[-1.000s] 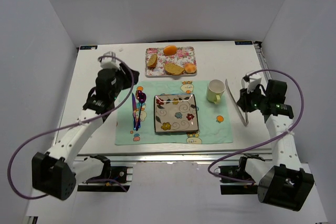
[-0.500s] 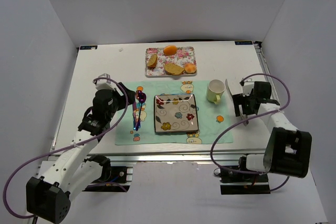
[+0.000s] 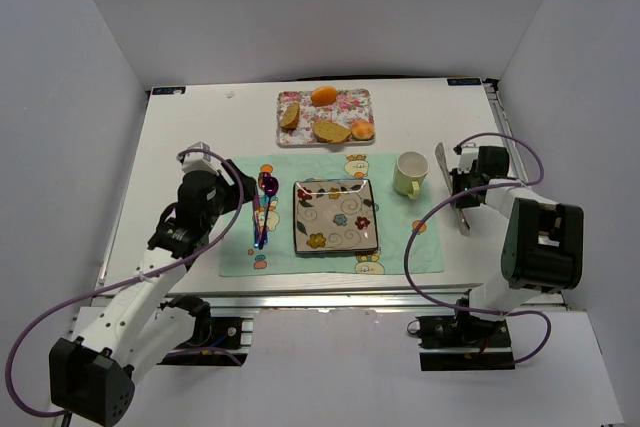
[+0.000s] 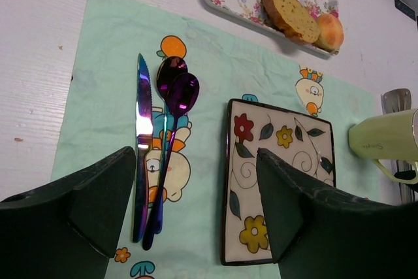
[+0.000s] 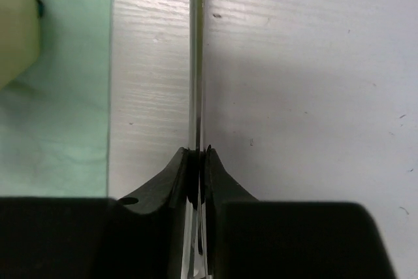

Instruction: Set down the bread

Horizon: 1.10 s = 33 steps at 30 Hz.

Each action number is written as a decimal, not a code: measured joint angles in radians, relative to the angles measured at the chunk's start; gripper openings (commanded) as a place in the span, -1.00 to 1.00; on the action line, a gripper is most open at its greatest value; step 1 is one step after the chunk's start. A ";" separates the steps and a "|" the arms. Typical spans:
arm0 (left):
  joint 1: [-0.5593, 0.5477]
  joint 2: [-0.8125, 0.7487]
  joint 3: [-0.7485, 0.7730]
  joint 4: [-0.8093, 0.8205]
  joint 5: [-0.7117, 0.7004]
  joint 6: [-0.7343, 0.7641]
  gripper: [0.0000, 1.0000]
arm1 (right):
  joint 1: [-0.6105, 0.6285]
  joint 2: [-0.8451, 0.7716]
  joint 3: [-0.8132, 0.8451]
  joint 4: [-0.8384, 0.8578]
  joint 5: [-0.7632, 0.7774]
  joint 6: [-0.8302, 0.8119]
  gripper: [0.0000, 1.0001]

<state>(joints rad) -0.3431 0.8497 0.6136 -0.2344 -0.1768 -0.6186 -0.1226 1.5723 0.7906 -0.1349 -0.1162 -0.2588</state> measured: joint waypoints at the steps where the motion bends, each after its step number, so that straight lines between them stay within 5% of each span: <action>1: 0.000 0.000 0.004 -0.001 0.000 0.001 0.67 | 0.000 -0.003 0.016 -0.026 -0.018 -0.012 -0.75; 14: 0.000 0.023 0.027 0.025 0.005 0.008 0.67 | 0.138 -0.026 0.684 -0.215 -0.233 -0.107 -0.34; 22: 0.000 0.022 0.030 0.024 0.004 0.008 0.67 | 0.358 0.189 0.879 -0.288 -0.223 -0.169 -0.29; 33: 0.000 0.027 0.032 0.022 -0.019 0.000 0.69 | 0.410 0.420 1.127 -0.346 -0.178 -0.209 -0.12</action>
<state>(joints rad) -0.3431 0.8764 0.6453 -0.2127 -0.1959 -0.6182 0.2871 1.9919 1.9175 -0.4812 -0.2939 -0.4675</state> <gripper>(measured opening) 0.838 0.419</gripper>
